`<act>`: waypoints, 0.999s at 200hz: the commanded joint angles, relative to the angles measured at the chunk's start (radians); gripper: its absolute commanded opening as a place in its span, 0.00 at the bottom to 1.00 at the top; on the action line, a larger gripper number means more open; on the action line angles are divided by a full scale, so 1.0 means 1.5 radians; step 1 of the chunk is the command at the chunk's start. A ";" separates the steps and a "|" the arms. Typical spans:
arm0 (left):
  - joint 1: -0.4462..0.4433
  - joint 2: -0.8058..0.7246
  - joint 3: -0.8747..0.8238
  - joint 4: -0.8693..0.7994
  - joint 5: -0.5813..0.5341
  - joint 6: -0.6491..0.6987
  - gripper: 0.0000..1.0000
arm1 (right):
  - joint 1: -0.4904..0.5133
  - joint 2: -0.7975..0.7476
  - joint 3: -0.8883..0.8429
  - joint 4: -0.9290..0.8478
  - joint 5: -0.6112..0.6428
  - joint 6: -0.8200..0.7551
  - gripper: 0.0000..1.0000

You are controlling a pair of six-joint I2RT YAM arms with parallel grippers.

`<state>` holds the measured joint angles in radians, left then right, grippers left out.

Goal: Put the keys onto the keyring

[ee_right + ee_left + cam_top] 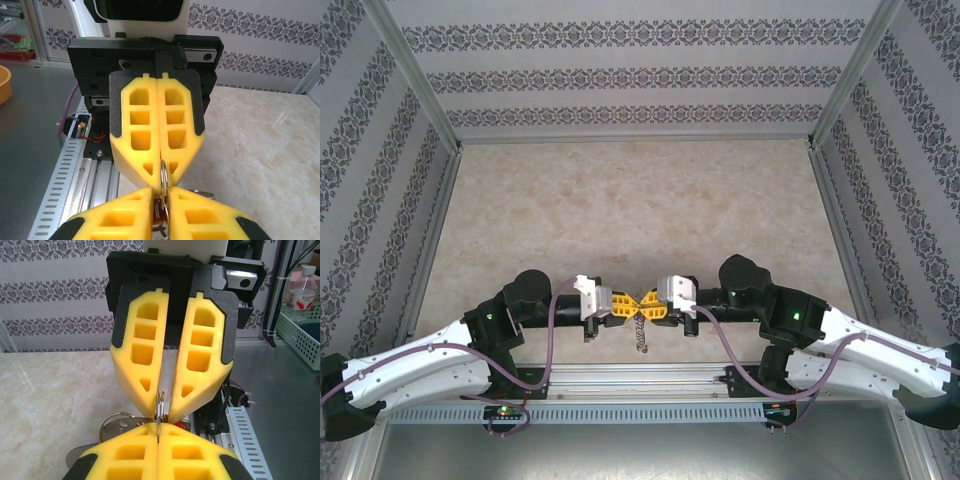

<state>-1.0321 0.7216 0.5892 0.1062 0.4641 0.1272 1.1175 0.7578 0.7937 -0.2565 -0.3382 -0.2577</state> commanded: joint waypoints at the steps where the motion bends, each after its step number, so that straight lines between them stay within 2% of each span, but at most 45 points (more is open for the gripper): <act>1: 0.005 -0.012 0.003 0.063 0.013 0.005 0.00 | -0.009 -0.014 -0.012 0.005 0.002 0.013 0.19; 17: 0.005 -0.012 0.002 0.065 0.012 0.004 0.00 | -0.010 -0.019 -0.016 0.009 0.003 0.014 0.18; 65: 0.005 -0.002 0.004 0.067 0.019 0.002 0.00 | -0.013 -0.023 -0.015 0.016 -0.011 0.007 0.00; 120: 0.005 0.006 0.012 0.054 0.020 0.000 0.00 | -0.014 -0.020 -0.011 0.014 -0.027 0.000 0.00; 128: 0.005 0.006 0.020 0.032 0.016 0.002 0.04 | -0.014 -0.023 -0.010 0.010 -0.020 -0.001 0.00; 136: 0.005 0.007 0.033 -0.003 0.012 0.006 0.15 | -0.015 -0.026 -0.006 0.003 -0.009 0.000 0.00; 145: 0.005 0.001 0.053 -0.053 -0.003 0.015 0.33 | -0.018 -0.027 -0.001 -0.009 0.004 0.001 0.00; 152: 0.005 -0.004 0.068 -0.092 -0.020 0.024 0.39 | -0.021 -0.027 0.005 -0.020 0.013 0.003 0.00; 180: 0.001 0.001 0.142 -0.248 -0.103 0.060 0.39 | -0.034 -0.007 0.030 -0.071 0.048 0.002 0.00; 200: -0.014 0.037 0.193 -0.328 -0.151 0.086 0.30 | -0.035 0.023 0.051 -0.105 0.063 -0.006 0.00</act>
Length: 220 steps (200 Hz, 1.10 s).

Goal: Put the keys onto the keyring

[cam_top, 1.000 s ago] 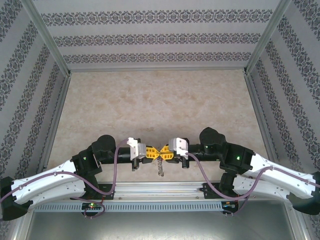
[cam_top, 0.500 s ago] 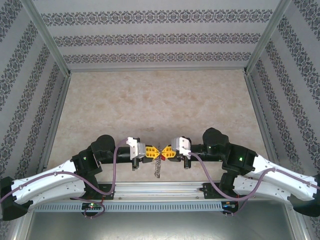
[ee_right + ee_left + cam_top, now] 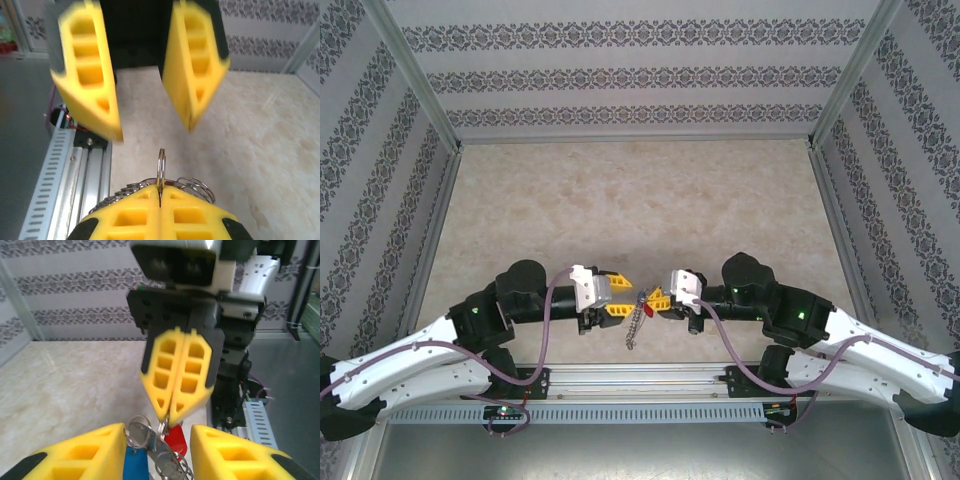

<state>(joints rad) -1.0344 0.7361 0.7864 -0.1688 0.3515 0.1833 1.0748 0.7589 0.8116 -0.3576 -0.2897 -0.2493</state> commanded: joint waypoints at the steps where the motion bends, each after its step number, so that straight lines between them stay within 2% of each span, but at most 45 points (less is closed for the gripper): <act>1: -0.014 0.029 0.064 -0.150 -0.078 0.050 0.30 | -0.007 0.024 0.040 -0.039 0.030 -0.011 0.00; 10: -0.023 0.052 0.085 -0.176 -0.095 0.061 0.27 | -0.007 0.038 0.051 -0.052 0.032 -0.012 0.00; 33: -0.044 0.090 0.118 -0.208 -0.122 0.087 0.27 | -0.009 0.067 0.076 -0.078 0.021 -0.012 0.00; 73: -0.045 0.092 0.120 -0.208 -0.114 0.102 0.31 | -0.015 0.078 0.088 -0.092 -0.008 -0.011 0.00; 147: -0.045 0.119 0.115 -0.192 -0.092 0.102 0.31 | -0.017 0.095 0.106 -0.105 -0.037 -0.008 0.00; 220: -0.046 0.134 0.108 -0.173 -0.084 0.099 0.17 | -0.017 0.100 0.114 -0.113 -0.042 -0.010 0.00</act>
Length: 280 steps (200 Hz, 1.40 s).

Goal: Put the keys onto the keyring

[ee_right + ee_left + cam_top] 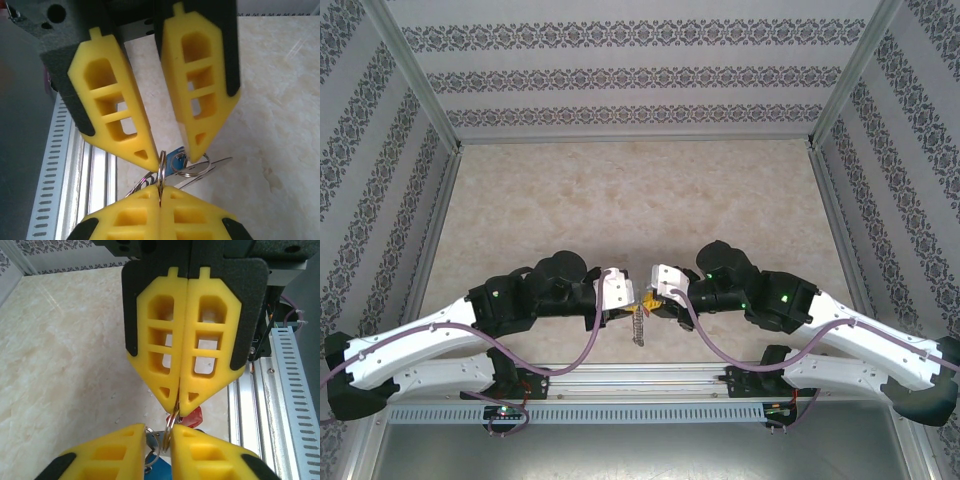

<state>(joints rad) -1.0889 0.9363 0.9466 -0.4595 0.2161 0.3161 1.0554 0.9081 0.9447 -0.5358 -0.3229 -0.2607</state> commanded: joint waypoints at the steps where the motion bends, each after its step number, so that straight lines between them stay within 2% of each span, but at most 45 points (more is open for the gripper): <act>1: -0.009 0.001 0.000 0.022 0.007 0.011 0.16 | -0.004 0.001 0.025 0.006 -0.020 -0.003 0.00; 44: -0.009 0.008 -0.006 0.038 0.017 0.006 0.14 | -0.004 -0.001 0.028 0.005 -0.020 -0.003 0.00; 48: -0.009 0.007 -0.008 0.040 0.019 0.005 0.12 | -0.004 -0.002 0.028 0.005 -0.020 -0.004 0.00; 56: -0.009 0.006 -0.010 0.044 0.024 0.005 0.00 | -0.005 -0.003 0.027 0.004 -0.020 -0.004 0.00; 104: -0.003 -0.035 -0.055 0.112 0.042 -0.020 0.00 | -0.004 -0.015 0.009 0.014 -0.025 0.010 0.00; 133: 0.015 -0.075 -0.095 0.171 0.078 -0.049 0.00 | -0.004 -0.037 -0.017 0.035 -0.022 0.023 0.11; 156: 0.021 -0.085 -0.113 0.197 0.086 -0.057 0.00 | -0.004 -0.040 -0.023 0.041 -0.028 0.026 0.13; 230: 0.031 -0.096 -0.142 0.239 0.096 -0.067 0.00 | -0.005 -0.028 -0.027 0.043 -0.032 0.023 0.00; 280: 0.033 -0.115 -0.154 0.258 0.093 -0.067 0.00 | -0.007 -0.021 -0.031 0.037 -0.011 0.026 0.00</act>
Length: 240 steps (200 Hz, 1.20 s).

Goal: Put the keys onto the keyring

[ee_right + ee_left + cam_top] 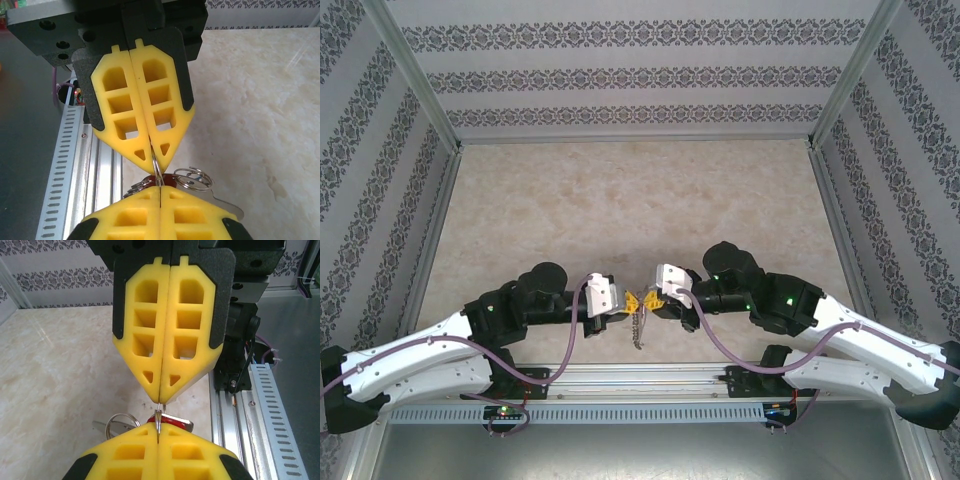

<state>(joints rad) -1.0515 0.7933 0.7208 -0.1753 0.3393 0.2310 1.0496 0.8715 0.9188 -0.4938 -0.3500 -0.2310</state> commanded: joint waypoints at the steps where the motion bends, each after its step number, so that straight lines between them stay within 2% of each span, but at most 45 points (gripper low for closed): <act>1: 0.008 -0.019 -0.003 0.069 0.010 -0.010 0.00 | -0.003 0.004 -0.013 0.008 0.008 0.007 0.00; 102: 0.008 -0.037 -0.021 0.088 0.004 -0.001 0.00 | -0.039 0.028 -0.008 0.007 -0.004 0.041 0.00; 240: 0.008 -0.032 -0.040 0.192 0.078 -0.033 0.00 | -0.057 0.044 -0.013 0.033 -0.069 0.048 0.00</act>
<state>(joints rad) -1.0382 0.7528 0.6498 -0.0395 0.3523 0.2089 0.9768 0.9173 0.9138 -0.4706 -0.4400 -0.1772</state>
